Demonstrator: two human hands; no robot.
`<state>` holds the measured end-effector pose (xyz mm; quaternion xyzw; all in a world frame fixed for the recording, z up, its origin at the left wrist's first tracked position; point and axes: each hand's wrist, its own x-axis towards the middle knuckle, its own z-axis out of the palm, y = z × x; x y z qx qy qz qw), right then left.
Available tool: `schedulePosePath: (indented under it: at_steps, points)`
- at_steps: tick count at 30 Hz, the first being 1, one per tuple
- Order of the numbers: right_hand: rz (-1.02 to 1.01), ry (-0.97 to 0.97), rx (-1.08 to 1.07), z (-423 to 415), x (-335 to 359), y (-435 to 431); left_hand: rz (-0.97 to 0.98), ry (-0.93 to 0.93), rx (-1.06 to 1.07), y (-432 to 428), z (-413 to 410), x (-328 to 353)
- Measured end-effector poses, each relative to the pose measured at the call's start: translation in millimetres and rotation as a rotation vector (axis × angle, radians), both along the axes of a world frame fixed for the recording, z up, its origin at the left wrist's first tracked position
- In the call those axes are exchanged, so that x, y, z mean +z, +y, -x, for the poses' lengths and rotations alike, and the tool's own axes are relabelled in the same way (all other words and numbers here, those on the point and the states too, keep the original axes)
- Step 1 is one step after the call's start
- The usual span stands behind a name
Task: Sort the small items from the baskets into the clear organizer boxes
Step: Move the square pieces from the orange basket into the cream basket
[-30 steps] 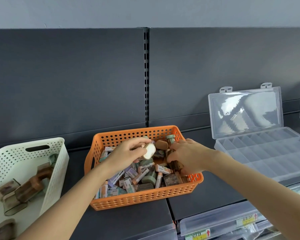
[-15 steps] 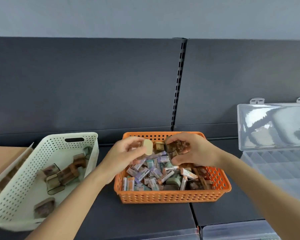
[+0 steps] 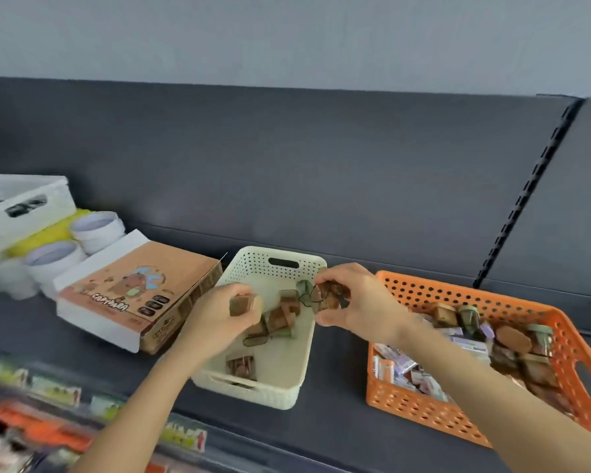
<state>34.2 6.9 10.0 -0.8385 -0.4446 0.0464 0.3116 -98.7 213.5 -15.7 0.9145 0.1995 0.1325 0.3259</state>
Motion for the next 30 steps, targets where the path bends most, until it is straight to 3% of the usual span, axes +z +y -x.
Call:
schedulePosePath:
  at_steps: [4, 13, 20, 25, 30]
  points:
    - [0.089, -0.025, 0.024, 7, -18, 45, -0.136, 0.108, -0.024, 16, 10, -14]
    - [0.384, -0.143, 0.087, -1, -40, 77, -0.043, 0.187, -0.062, 19, 6, -18]
    - [0.184, -0.074, 0.114, -3, -22, 49, 0.104, 0.03, -0.109, 6, -3, -1]
    - [0.05, -0.029, -0.009, -5, -1, -7, 0.234, -0.04, -0.214, -29, -17, 11]
    - [0.046, 0.031, -0.169, -13, 1, -80, 0.314, -0.036, -0.34, -77, -42, 18]
